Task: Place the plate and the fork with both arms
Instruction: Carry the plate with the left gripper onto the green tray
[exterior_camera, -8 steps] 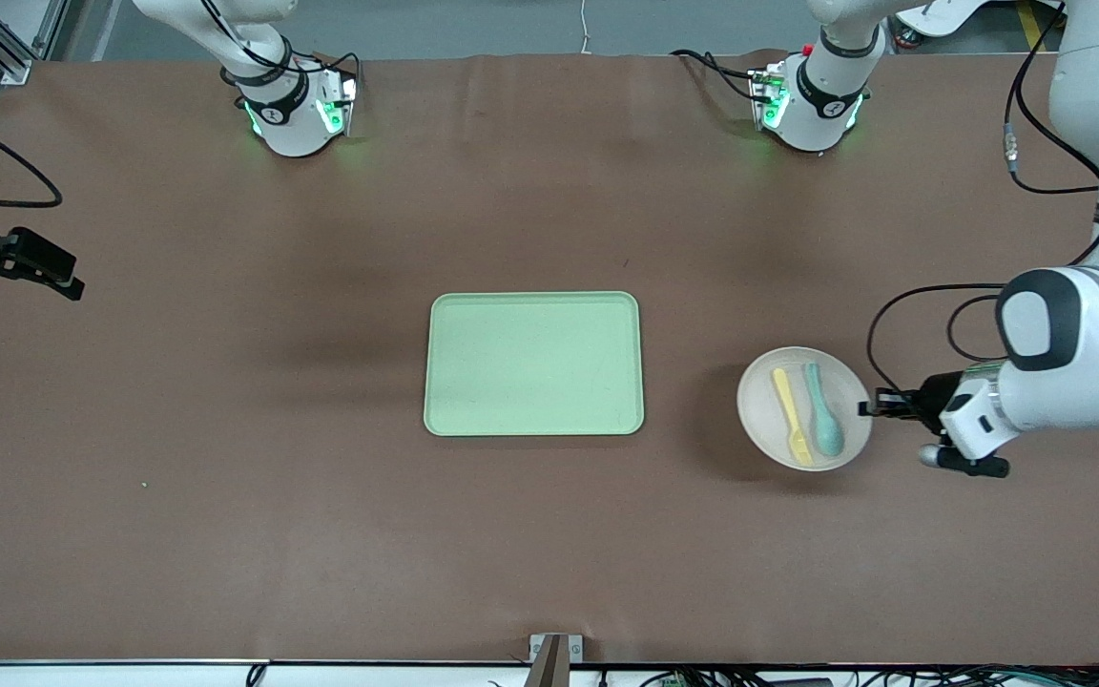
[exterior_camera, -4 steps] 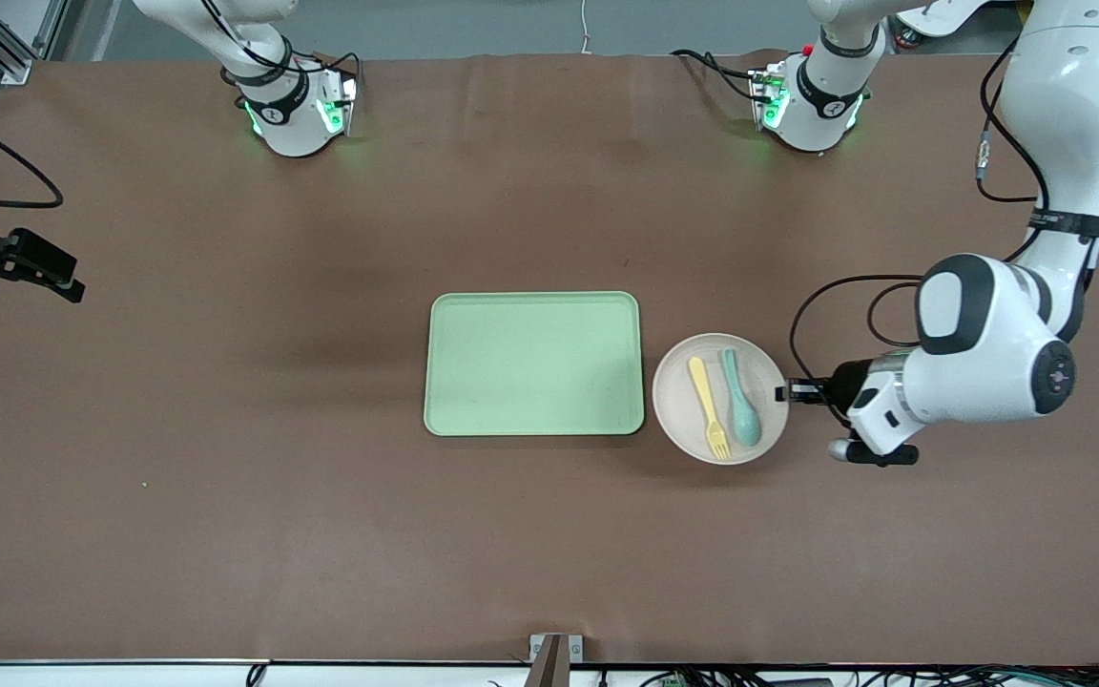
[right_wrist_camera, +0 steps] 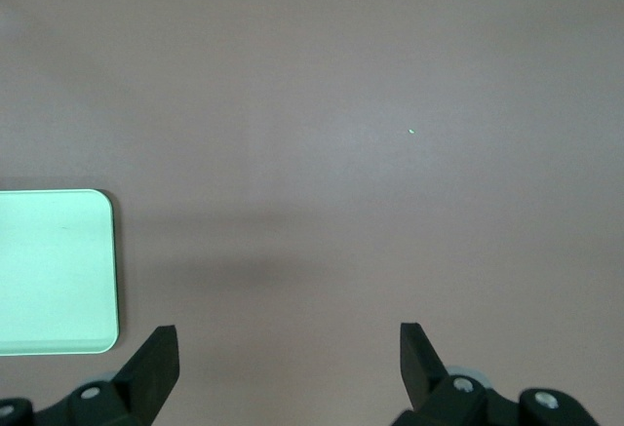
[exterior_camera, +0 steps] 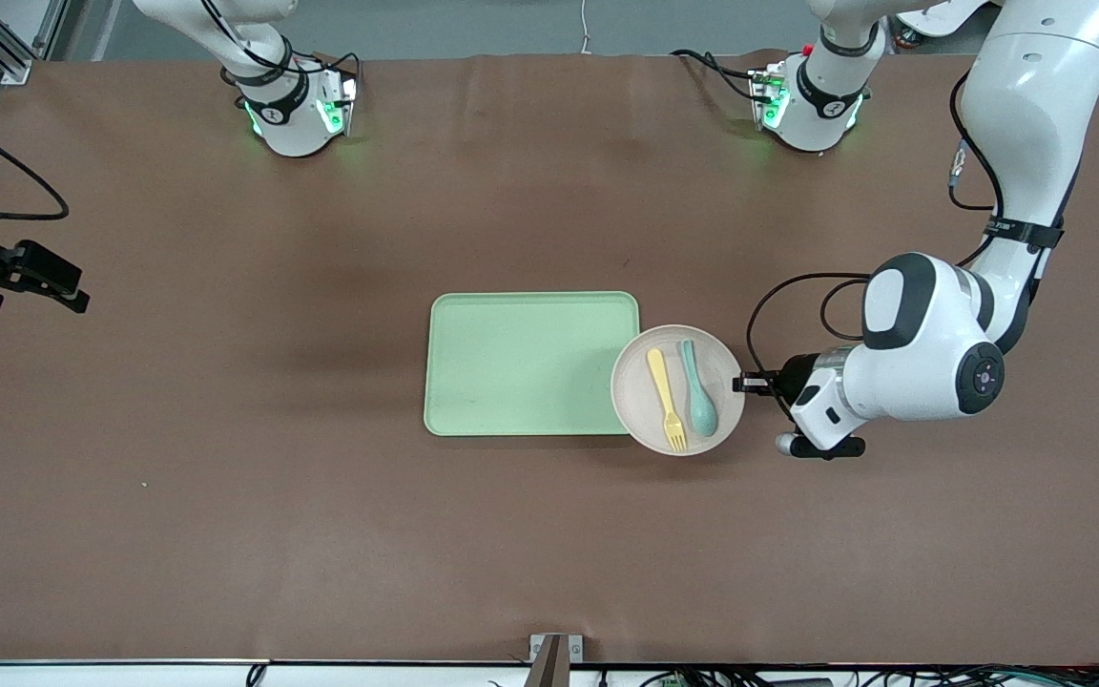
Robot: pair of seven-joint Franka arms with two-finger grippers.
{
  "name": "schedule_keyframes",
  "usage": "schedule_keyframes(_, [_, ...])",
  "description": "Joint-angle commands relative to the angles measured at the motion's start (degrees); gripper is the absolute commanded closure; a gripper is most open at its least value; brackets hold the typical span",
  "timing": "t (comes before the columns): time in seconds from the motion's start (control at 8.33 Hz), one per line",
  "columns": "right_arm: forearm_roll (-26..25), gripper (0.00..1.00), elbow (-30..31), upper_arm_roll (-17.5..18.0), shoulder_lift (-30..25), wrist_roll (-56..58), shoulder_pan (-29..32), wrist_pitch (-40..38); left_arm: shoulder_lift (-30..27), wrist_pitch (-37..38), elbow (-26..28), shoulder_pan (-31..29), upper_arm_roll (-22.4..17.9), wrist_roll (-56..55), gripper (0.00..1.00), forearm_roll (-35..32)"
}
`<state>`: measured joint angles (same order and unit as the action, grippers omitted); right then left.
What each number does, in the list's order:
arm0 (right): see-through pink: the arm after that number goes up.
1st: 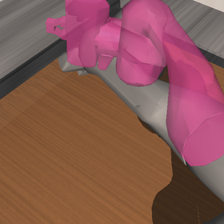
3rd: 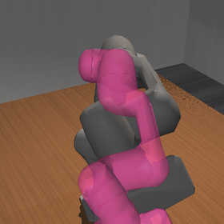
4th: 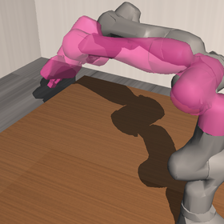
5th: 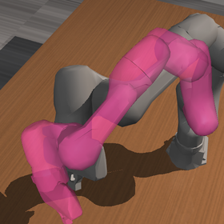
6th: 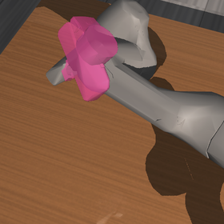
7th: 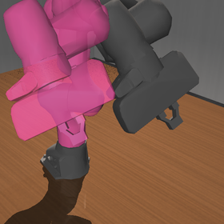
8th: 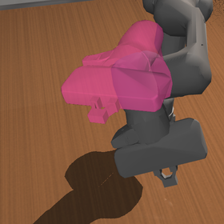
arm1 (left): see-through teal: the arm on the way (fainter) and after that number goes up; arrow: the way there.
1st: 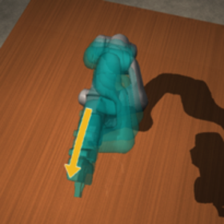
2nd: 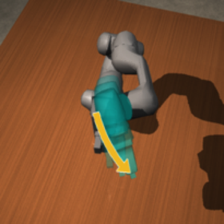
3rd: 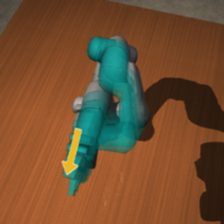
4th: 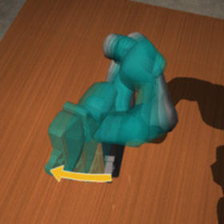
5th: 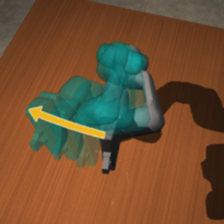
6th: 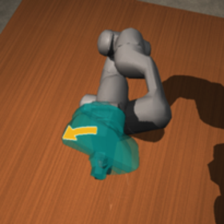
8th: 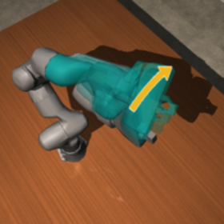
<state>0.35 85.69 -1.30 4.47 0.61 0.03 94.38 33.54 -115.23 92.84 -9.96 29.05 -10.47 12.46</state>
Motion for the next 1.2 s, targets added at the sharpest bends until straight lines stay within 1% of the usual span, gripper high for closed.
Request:
schedule_keyframes(0.0, [0.4,0.0,0.5,0.2,-0.3,-0.7,0.1,0.3,1.9,-0.2,-1.6,3.3,0.2,-4.8,1.0,-0.5])
schedule_keyframes(0.36, [0.4,0.0,0.4,0.2,-0.1,-0.8,0.1,0.5,4.5,-5.3,-1.5,9.8,0.0,-6.1,1.0,-0.9])
schedule_keyframes(0.48, [0.5,0.0,0.4,0.2,0.8,-0.8,-0.2,0.6,6.0,-7.4,-1.4,11.2,-0.2,-6.0,1.0,-1.0])
schedule_keyframes(0.6, [0.5,0.0,0.4,0.3,1.4,-0.8,-0.3,1.4,7.6,-10.2,-1.4,12.7,-0.3,-6.1,1.0,-3.6])
schedule_keyframes(0.84, [0.5,0.0,0.4,0.3,2.0,-0.7,-0.4,1.5,10.1,-13.7,-1.4,13.9,-0.3,-6.1,1.0,-6.3])
schedule_keyframes(1.08, [0.5,0.0,0.4,0.3,2.2,-0.7,-0.4,1.8,12.1,-16.1,-1.3,15.5,-0.5,-6.6,1.0,-7.3])
